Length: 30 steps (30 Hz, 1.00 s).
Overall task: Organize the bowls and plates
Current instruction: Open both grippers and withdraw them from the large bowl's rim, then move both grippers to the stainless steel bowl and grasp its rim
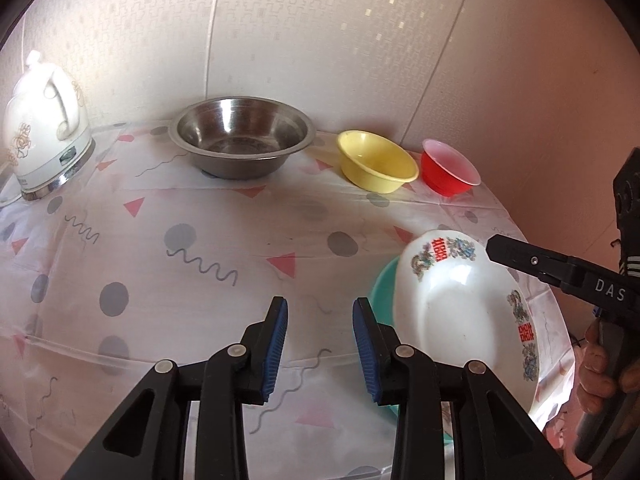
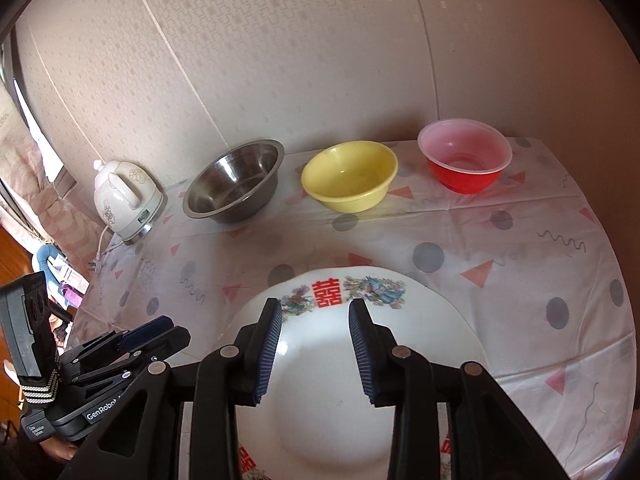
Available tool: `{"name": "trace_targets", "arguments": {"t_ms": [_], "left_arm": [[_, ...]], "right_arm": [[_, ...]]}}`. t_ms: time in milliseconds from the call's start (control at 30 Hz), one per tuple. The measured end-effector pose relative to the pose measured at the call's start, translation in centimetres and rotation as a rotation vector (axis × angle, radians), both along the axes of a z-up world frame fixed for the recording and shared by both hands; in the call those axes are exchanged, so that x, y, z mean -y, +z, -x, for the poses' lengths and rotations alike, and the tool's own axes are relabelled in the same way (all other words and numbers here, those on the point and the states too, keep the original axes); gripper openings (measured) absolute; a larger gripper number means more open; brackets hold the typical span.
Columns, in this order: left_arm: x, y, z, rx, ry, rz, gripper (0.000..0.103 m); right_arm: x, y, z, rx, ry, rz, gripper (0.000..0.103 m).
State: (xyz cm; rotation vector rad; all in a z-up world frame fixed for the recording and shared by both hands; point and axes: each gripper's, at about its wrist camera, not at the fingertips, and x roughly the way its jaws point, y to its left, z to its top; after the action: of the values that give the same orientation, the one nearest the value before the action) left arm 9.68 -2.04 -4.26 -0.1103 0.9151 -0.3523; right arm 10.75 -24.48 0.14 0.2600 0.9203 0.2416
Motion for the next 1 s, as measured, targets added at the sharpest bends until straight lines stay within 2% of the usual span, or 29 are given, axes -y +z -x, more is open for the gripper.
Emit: {"name": "trace_targets", "arguments": {"t_ms": [200, 367, 767, 900, 1000], "left_arm": [[-3.3, -0.6, -2.4, -0.045, 0.105, -0.012, 0.035], [-5.4, -0.8, -3.7, -0.045, 0.159, -0.018, 0.035], [-7.9, 0.2, -8.3, -0.005, 0.209, 0.01, 0.036], [-8.5, 0.7, -10.2, 0.009, 0.231, 0.03, 0.042], [-8.9, 0.9, -11.6, 0.01, 0.247, 0.046, 0.044]], "right_arm": [[-2.4, -0.2, -2.1, -0.016, 0.053, -0.026, 0.035], [-4.0, -0.9, -3.8, -0.058, 0.072, -0.067, 0.035], [-7.3, -2.5, -9.9, -0.146, 0.071, -0.155, 0.035], [-7.8, -2.5, -12.2, -0.152, 0.044, -0.179, 0.035], [-7.9, -2.7, -13.7, -0.16, 0.021, -0.191, 0.035]]}}
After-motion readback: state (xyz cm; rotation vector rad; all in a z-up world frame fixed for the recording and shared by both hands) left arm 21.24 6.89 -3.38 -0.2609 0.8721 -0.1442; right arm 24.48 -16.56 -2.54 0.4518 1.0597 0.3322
